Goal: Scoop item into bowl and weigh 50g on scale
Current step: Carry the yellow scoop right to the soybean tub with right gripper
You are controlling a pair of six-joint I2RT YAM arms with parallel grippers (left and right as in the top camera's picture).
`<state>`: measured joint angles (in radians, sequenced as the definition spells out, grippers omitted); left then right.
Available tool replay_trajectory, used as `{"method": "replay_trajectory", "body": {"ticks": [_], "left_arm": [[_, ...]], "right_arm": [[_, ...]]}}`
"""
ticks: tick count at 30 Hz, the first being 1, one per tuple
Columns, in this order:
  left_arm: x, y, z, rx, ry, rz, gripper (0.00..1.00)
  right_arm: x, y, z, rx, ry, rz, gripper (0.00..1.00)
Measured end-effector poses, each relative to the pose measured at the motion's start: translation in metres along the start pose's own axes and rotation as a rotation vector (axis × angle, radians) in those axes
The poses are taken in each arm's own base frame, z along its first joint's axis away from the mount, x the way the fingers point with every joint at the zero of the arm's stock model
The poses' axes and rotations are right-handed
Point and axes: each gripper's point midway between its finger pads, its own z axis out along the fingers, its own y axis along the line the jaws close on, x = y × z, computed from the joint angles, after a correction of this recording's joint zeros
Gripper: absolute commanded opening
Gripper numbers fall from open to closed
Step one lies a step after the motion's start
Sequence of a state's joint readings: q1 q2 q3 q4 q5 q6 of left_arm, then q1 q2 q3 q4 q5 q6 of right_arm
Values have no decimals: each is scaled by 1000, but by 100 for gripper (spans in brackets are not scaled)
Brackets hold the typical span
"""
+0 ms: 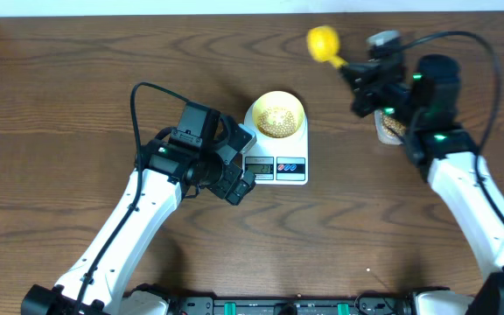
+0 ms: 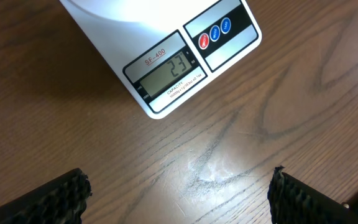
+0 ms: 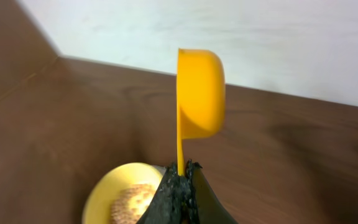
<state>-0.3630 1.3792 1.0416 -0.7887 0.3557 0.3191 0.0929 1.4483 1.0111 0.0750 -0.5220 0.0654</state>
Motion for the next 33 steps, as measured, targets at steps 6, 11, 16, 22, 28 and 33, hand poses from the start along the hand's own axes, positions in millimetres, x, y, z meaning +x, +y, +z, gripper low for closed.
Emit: {"method": "replay_trajectory", "body": {"ticks": [6, 11, 16, 22, 28, 33], "left_arm": [[0, 0, 0, 0, 0, 0, 94], [0, 0, 0, 0, -1, 0, 94], [0, 0, 0, 0, 0, 0, 94], [0, 0, 0, 0, 0, 0, 94], [0, 0, 0, 0, 0, 0, 94], [0, 0, 0, 0, 0, 0, 94]], "right_arm": [[12, -69, -38, 169, 33, 199, 1], [42, -113, -71, 297, 99, 392, 1], [76, -119, -84, 359, 212, 488, 1], [99, -117, -92, 390, 310, 480, 1], [115, -119, -101, 434, 384, 454, 1], [119, -124, -105, 457, 420, 375, 1]]}}
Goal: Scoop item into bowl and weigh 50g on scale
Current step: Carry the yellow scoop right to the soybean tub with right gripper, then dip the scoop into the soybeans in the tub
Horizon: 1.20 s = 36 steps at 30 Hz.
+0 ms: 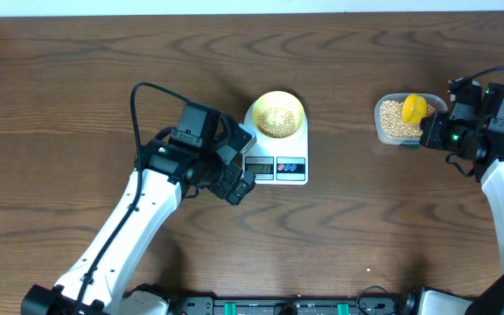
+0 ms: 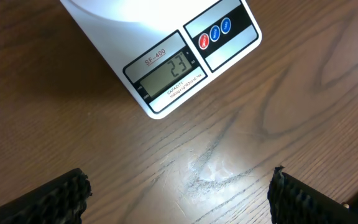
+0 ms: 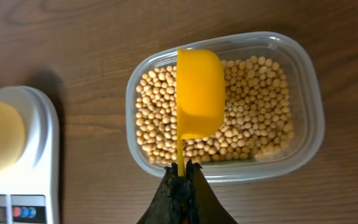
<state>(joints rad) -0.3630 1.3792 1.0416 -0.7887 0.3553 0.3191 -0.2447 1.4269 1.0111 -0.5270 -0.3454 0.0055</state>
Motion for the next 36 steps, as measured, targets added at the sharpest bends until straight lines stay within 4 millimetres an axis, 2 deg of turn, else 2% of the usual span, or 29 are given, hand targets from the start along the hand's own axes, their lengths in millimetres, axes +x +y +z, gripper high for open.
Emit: {"method": "replay_trajectory", "body": {"ticks": [9, 12, 21, 36], "left_arm": [[0, 0, 0, 0, 0, 0, 94], [0, 0, 0, 0, 0, 0, 94], [0, 0, 0, 0, 0, 0, 94], [0, 0, 0, 0, 0, 0, 94]], "right_arm": [[12, -13, 2, 69, 52, -71, 1], [20, -14, 11, 70, 91, -75, 1], [18, 1, 25, 40, 88, -115, 1], [16, 20, 25, -60, 81, 54, 1]]}}
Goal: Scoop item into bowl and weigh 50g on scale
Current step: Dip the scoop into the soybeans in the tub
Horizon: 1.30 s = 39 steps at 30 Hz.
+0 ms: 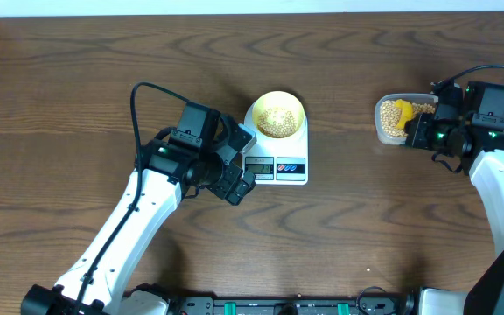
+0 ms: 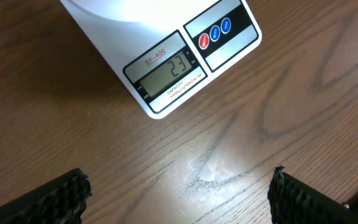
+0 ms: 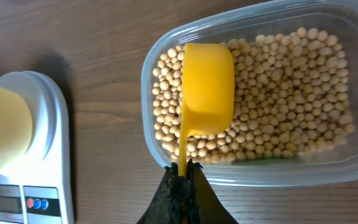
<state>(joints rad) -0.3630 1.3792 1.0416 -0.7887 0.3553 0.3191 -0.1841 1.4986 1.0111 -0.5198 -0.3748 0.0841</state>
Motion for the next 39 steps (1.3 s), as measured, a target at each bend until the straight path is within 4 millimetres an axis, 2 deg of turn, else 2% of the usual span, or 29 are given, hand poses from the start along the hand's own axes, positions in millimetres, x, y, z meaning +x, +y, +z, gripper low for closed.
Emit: {"method": "replay_trajectory", "body": {"ticks": [14, 25, 39], "left_arm": [[0, 0, 0, 0, 0, 0, 94], [0, 0, 0, 0, 0, 0, 94], [0, 0, 0, 0, 0, 0, 94]], "right_arm": [[3, -3, 5, -40, 24, 182, 1], [-2, -11, -5, -129, 13, 341, 1], [-7, -12, -15, -221, 7, 460, 1]]}}
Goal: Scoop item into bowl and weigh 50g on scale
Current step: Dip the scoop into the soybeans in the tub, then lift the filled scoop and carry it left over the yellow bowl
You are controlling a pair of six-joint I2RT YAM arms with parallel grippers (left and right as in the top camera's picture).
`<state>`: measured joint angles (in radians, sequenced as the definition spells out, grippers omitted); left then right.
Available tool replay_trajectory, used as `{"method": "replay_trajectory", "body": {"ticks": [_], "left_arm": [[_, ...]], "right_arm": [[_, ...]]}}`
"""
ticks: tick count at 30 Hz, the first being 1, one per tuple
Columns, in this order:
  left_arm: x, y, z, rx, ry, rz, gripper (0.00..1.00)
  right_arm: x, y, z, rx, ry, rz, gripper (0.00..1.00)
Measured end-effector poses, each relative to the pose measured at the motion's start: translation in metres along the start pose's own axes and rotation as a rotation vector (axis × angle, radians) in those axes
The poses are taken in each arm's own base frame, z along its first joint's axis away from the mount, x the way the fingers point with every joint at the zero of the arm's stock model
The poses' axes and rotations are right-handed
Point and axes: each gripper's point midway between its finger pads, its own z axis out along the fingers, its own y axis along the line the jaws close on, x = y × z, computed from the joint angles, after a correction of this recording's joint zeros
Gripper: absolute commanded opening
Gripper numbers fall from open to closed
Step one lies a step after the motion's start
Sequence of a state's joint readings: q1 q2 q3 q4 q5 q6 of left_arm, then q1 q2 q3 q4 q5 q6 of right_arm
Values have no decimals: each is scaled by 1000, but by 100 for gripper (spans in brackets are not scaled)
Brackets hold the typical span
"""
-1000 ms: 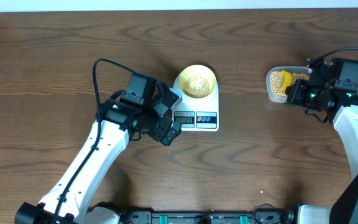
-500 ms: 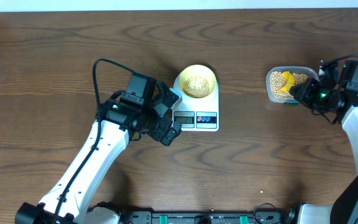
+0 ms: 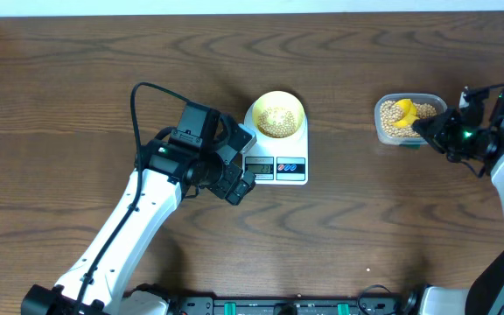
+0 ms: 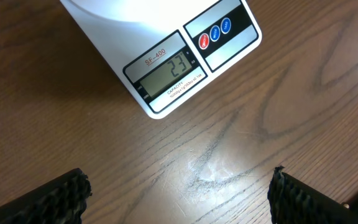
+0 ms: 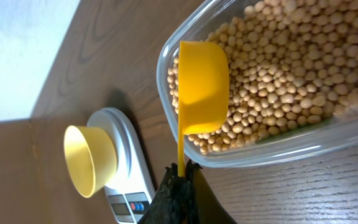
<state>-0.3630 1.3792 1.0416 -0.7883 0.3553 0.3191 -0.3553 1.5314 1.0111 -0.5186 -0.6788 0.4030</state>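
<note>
A yellow bowl [image 3: 276, 115] partly filled with soybeans sits on the white scale [image 3: 289, 166], whose display [image 4: 165, 72] reads 23. My right gripper [image 5: 180, 167] is shut on the handle of a yellow scoop [image 5: 202, 86], tilted on its side with its cup over the beans in a clear tub [image 5: 278, 143]. In the overhead view the scoop [image 3: 402, 110] lies inside the tub [image 3: 381, 129] at the right. My left gripper [image 4: 179, 190] hangs open over bare wood just in front of the scale, holding nothing.
The left arm [image 3: 138, 219] stretches from the front edge up to the scale's left front corner. The right arm runs along the right edge. A white wall borders the table's far edge.
My right gripper has drawn back to the right and rolled, so the scoop now lies tilted on its side in the tub. The left gripper and the 23 reading are unchanged.
At first my right gripper held the scoop high near the table's far edge, left of the tub. Then it held the scoop over the bean tub, then lower among the beans, and now rolled sideways there. The scale has read 23 throughout; the left arm has stayed still.
</note>
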Motion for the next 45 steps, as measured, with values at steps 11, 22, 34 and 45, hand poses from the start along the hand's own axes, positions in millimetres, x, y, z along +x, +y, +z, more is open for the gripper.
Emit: {"method": "replay_trajectory", "body": {"ticks": [11, 22, 34, 45], "left_arm": [[0, 0, 0, 0, 0, 0, 94], [0, 0, 0, 0, 0, 0, 94], [0, 0, 0, 0, 0, 0, 94], [0, 0, 0, 0, 0, 0, 94]], "right_arm": [[-13, -7, -20, -82, -27, 99, 1], [-16, -1, -38, -216, -18, 155, 1], [-21, 28, -43, -357, 6, 183, 1], [-11, 99, -18, -484, 76, 90, 1]]}}
